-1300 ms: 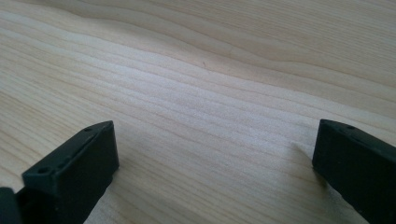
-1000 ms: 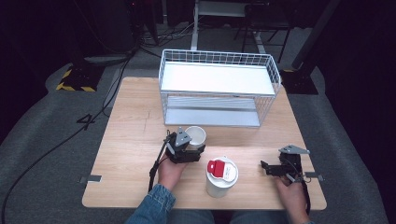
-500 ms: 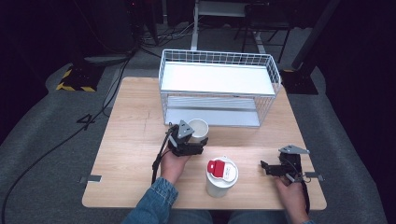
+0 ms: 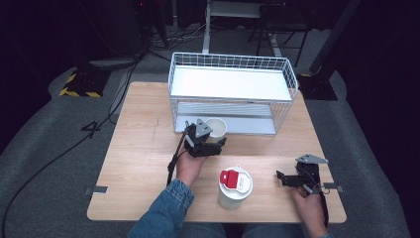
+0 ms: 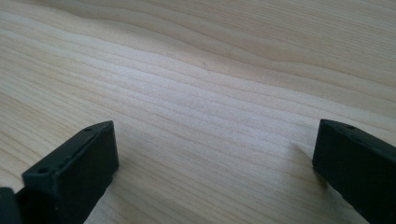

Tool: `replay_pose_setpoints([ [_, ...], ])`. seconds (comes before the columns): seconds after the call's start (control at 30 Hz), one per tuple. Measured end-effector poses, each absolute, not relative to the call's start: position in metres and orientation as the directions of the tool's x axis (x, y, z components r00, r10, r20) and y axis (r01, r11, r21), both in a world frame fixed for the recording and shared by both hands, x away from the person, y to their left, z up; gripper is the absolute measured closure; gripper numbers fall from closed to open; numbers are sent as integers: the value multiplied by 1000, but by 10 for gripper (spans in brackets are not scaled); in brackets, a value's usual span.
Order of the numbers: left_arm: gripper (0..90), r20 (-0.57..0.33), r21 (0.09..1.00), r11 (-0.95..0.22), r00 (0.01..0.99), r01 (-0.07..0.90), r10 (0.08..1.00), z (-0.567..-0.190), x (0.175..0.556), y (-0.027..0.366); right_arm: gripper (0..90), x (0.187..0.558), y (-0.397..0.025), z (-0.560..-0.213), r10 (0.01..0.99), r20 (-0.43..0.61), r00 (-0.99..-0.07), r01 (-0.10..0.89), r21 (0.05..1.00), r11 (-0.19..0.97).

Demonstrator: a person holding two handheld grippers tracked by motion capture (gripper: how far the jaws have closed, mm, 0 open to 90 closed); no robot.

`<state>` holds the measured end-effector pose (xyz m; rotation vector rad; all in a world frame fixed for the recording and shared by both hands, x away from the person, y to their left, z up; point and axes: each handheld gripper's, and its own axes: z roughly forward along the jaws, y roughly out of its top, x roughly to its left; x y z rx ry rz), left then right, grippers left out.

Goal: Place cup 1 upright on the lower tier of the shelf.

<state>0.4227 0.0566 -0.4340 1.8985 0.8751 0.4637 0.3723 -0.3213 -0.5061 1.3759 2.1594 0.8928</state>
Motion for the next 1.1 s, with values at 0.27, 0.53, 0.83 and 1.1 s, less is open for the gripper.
replay_pose_setpoints([
  [0.27, 214, -47, 892, -268, 663, 365, 748, -429, 434, 48, 5, 372, -321, -506, 909, -13, -417, 634, 712, 301],
  [0.53, 214, -42, 887, -265, 640, 377, 767, -430, 449, 38, 5, 372, -321, -506, 909, -13, -417, 634, 712, 302],
  [0.83, 214, -32, 882, -267, 615, 389, 788, -433, 463, 29, 5, 372, -321, -506, 909, -13, -416, 635, 712, 300],
  [1.1, 213, -56, 887, -226, 581, 403, 812, -440, 478, 24, 5, 372, -321, -506, 909, -12, -416, 635, 712, 300],
])
